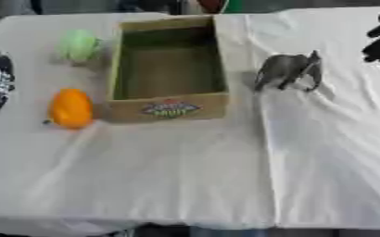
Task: Pick up objects on the table and place them in the box.
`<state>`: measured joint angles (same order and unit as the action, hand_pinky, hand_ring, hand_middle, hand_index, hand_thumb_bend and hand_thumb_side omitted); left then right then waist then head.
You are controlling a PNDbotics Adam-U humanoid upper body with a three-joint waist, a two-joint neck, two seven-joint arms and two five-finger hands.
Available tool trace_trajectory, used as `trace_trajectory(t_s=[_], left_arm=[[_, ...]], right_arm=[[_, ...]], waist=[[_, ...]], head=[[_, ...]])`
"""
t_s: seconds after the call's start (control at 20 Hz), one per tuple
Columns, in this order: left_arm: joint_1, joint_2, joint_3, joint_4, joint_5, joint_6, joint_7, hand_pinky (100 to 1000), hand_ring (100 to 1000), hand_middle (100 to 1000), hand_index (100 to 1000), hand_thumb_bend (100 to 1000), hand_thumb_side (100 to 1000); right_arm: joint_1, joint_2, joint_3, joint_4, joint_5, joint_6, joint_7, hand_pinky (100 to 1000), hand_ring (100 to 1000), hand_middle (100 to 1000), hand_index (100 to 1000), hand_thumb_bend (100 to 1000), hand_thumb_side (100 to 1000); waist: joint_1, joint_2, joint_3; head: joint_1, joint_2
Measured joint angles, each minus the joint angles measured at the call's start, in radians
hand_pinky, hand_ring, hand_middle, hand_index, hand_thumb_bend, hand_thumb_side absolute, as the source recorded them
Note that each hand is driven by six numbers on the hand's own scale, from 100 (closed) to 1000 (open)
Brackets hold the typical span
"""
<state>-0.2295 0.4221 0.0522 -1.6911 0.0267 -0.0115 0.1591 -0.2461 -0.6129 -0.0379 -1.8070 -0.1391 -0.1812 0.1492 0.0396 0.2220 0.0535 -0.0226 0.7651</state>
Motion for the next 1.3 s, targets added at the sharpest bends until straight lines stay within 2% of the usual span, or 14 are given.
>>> trace_trajectory(t_s=[0.3,0.65,0.85,1.05,1.3], left_arm=[[0.003,-0.001,-0.001,-0.002,-0.020,-0.004,-0.029,578,580,615,762,249,334],[0.007,-0.001,-0.006,-0.002,-0.027,-0.002,-0.040,581,583,618,763,266,352],[0.003,0.008,-0.015,-0.002,-0.073,0.013,-0.071,593,600,631,769,269,373],[-0.027,0.065,-0.043,0.005,-0.168,0.046,-0.136,618,623,653,779,271,376],[-0.085,0.167,-0.107,0.038,-0.283,0.088,-0.250,645,650,671,782,238,362]], right_arm=[[0.000,0.002,0.003,0.006,0.020,-0.002,0.019,576,614,655,827,100,263],[0.000,0.002,0.008,0.011,0.031,0.002,0.025,576,614,654,826,100,274],[0.000,0.002,0.008,0.014,0.033,0.004,0.027,576,613,654,829,100,287],[0.000,0.002,0.008,0.018,0.036,0.005,0.028,576,612,653,830,100,301],[0.001,0.002,0.014,0.024,0.038,0.008,0.032,576,612,653,831,100,313]], waist=[[-0.002,0.001,0.002],[-0.002,0.001,0.006],[-0.001,0.001,0.007],[0.002,0.001,0.002],[0.002,-0.001,-0.006]], head=[[-0.002,0.000],[-0.002,0.000],[-0.003,0.000],[-0.005,0.000],[-0.005,0.000]])
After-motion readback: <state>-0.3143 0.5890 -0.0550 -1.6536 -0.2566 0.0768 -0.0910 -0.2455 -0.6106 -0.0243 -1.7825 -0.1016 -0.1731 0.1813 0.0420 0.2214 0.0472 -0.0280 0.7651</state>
